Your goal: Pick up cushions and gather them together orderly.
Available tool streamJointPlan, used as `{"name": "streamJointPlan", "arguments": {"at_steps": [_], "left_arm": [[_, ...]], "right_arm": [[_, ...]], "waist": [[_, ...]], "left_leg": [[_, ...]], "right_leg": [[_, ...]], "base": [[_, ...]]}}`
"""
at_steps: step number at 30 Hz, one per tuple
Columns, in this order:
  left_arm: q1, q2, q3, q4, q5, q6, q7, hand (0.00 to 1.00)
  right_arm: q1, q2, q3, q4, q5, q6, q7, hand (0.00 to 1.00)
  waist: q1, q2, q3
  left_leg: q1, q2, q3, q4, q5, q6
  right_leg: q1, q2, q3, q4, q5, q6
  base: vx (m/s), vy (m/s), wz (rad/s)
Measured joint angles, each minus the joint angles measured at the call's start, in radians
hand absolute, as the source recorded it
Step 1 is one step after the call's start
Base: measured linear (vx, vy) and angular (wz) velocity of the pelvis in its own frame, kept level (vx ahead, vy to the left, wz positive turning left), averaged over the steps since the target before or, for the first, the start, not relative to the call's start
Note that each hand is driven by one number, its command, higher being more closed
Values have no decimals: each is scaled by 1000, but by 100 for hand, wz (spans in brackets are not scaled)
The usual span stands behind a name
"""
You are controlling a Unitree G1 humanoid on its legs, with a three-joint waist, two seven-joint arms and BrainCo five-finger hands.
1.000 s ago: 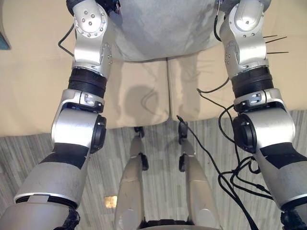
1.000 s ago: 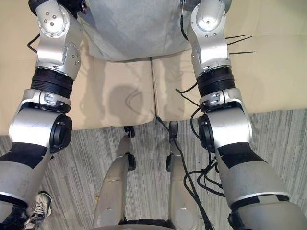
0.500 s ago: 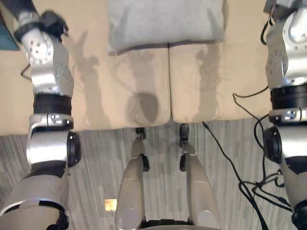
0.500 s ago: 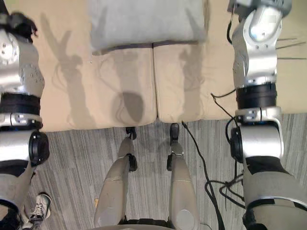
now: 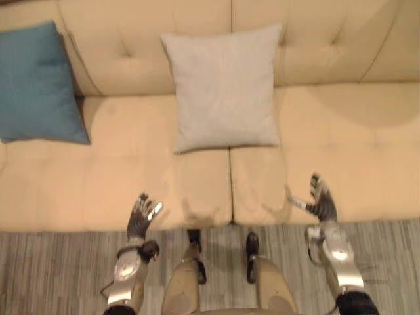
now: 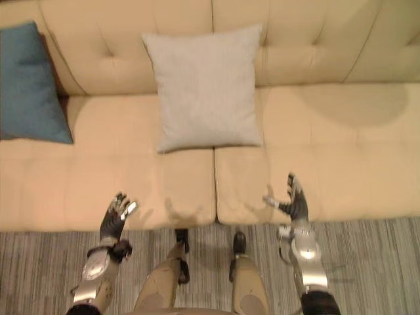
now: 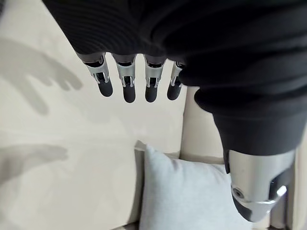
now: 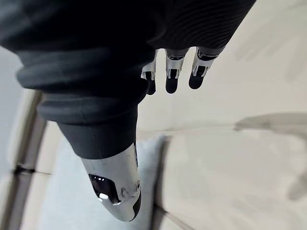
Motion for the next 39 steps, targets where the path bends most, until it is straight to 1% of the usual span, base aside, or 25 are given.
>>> {"name": "streamJointPlan", "arguments": {"at_steps": [5, 8, 12, 14, 15, 16, 17, 18, 19, 20, 21, 22, 23, 24, 26, 27, 28, 29, 30, 31, 33, 35, 36, 37, 39], "left_arm": [[36, 3, 51, 167, 134, 28, -19, 0], [69, 7, 58, 204, 206, 38, -19, 0], [72, 21, 66, 223, 239, 38, -18, 0], [59, 28, 65, 221, 238, 38, -16, 0], [32, 30, 64, 217, 238, 38, -15, 0], [27, 27, 66, 204, 235, 38, -12, 0], [10, 26, 62, 179, 232, 37, -10, 0], [5, 27, 62, 174, 232, 37, -10, 0], [7, 16, 62, 157, 230, 38, -6, 0], [13, -2, 63, 135, 224, 38, 5, 0], [18, -8, 63, 128, 224, 38, 7, 0], [32, -18, 63, 111, 224, 40, 9, 0], [37, -35, 63, 108, 224, 44, 10, 0], [38, -58, 62, 107, 224, 48, 12, 0], [43, -78, 50, 107, 217, 52, 16, 0], [35, -91, 41, 111, 214, 56, 17, 0], [33, -103, 42, 113, 214, 59, 20, 0], [35, -108, 34, 108, 214, 59, 20, 0], [44, -107, 24, 96, 215, 59, 20, 0], [50, -107, 23, 93, 215, 59, 20, 0], [69, -105, 25, 87, 215, 59, 20, 0], [81, -105, 25, 86, 215, 59, 20, 0], [79, -107, 24, 86, 214, 59, 20, 0], [78, -105, 24, 87, 214, 59, 20, 0], [70, -104, 22, 88, 201, 58, 24, 0]], "right_arm": [[59, 17, -6, 191, -82, 30, 51, 0], [96, 22, -20, 236, -99, 42, 69, 0], [65, 24, -16, 280, -105, 45, 81, 0], [24, 24, 6, 278, -103, 45, 78, 0], [15, 21, 21, 260, -100, 44, 76, 0], [2, 18, 27, 261, -96, 45, 76, 0], [-13, 29, 49, 259, -96, 50, 77, 0], [-4, 34, 56, 258, -96, 54, 77, 0], [27, 45, 63, 249, -95, 58, 77, 0], [42, 51, 72, 241, -95, 58, 77, 0], [42, 53, 73, 240, -96, 60, 77, 0], [42, 56, 73, 220, -96, 62, 74, 0], [41, 51, 68, 189, -96, 59, 67, 0], [38, 44, 62, 174, -95, 59, 56, 0], [33, 44, 60, 173, -92, 62, 44, 0], [33, 47, 47, 176, -85, 65, 37, 0], [31, 47, 35, 177, -83, 66, 34, 0], [35, 59, 9, 174, -73, 65, 28, 0], [54, 63, -11, 174, -61, 66, 23, 0], [58, 62, -14, 174, -59, 65, 23, 0], [61, 62, -18, 173, -58, 65, 26, 0], [53, 65, -17, 173, -58, 65, 33, 0], [52, 67, -17, 174, -58, 65, 33, 0], [51, 70, -18, 175, -58, 65, 33, 0], [61, 72, -20, 174, -58, 65, 33, 0]], "waist": [[-4, -2, -62], [-5, -7, -90], [-4, -26, -84], [3, -41, -78], [1, -46, -75], [4, -39, -70], [-2, -42, -48], [-2, -45, -45], [0, -44, -44], [5, -47, -46], [7, -49, -45], [15, -58, -47], [31, -60, -50], [37, -42, -54], [43, -32, -55], [40, -38, -48], [31, -34, -38], [21, -44, -33], [14, -56, -34], [12, -60, -33], [10, -44, -44], [13, -31, -51], [12, -22, -53], [11, -23, -53], [2, -24, -83]], "left_leg": [[98, -5, -3, -2, -26, 6], [135, -6, 3, -8, -35, 10], [131, -1, 47, -2, -35, 11], [84, -4, 78, 11, -35, 13], [24, 3, 86, 62, -43, 33], [2, 27, 97, 80, -47, 65], [-11, 31, 104, 111, -50, 80], [-6, 26, 96, 120, -52, 82], [-2, 20, 75, 147, -65, 98], [-7, 17, 53, 176, -64, 98], [-11, 16, 47, 184, -62, 94], [-31, 16, 43, 210, -55, 85], [-80, 26, 37, 239, -42, 73], [-115, 45, 31, 224, -30, 61], [-132, 64, 31, 172, -39, 45], [-136, 68, 31, 135, -90, -39], [-140, 71, 30, 153, -91, -38], [-144, 59, 27, 251, -93, -30], [-136, 49, 19, 416, -117, -8], [-126, 48, 12, 475, -152, 6], [-78, 52, -33, 588, -311, -1], [-38, 48, -71, 577, -365, -16], [2, 33, -97, 505, -390, -21], [14, 25, -95, 474, -392, -22], [32, 5, -59, 387, -358, -29]], "right_leg": [[117, 3, 0, -64, 2, 3], [163, 2, 5, -96, 10, 11], [136, 12, 70, -118, 55, 17], [78, 11, 103, -115, 103, 42], [10, 9, 113, -76, 127, 71], [-20, 12, 107, -45, 125, 83], [-92, -12, 62, 263, 18, 22], [-101, -26, 50, 387, -18, 12], [-88, -43, 50, 581, -52, 23], [-43, -47, 68, 713, -71, 45], [-20, -48, 75, 725, -78, 55], [34, -48, 83, 677, -88, 66], [86, -34, 81, 550, -174, 67], [101, -15, 56, 465, -231, 52], [125, 11, 19, 350, -278, 20], [149, 13, -6, 235, -278, -27], [154, 14, -27, 225, -262, -38], [155, 1, -46, 215, -246, -53], [149, -3, -53, 211, -227, -61], [139, -1, -50, 211, -221, -63], [109, 10, -23, 208, -188, -58], [87, 20, 8, 197, -158, -49], [82, 25, 32, 177, -134, -34], [84, 23, 42, 167, -122, -26], [92, 12, 74, 49, -47, 0]], "base": [[43, -20, 0], [-4, 8, -7], [-41, 22, -37], [-105, 38, -71], [-129, 32, -61], [-184, -5, -29], [-172, -39, -4], [-154, -40, 29], [-150, -49, 52], [-164, -56, 52], [-195, -70, 35], [-276, -139, 10], [-384, -211, 1], [-404, -236, -4], [-352, -220, 1], [-340, -162, 17], [-333, -87, 41], [-319, -74, 45], [-315, -92, 34], [-303, -84, 8], [-250, -4, -25], [-182, 114, -55], [-147, 137, -55], [-139, 153, -41], [-143, 156, -34]]}}
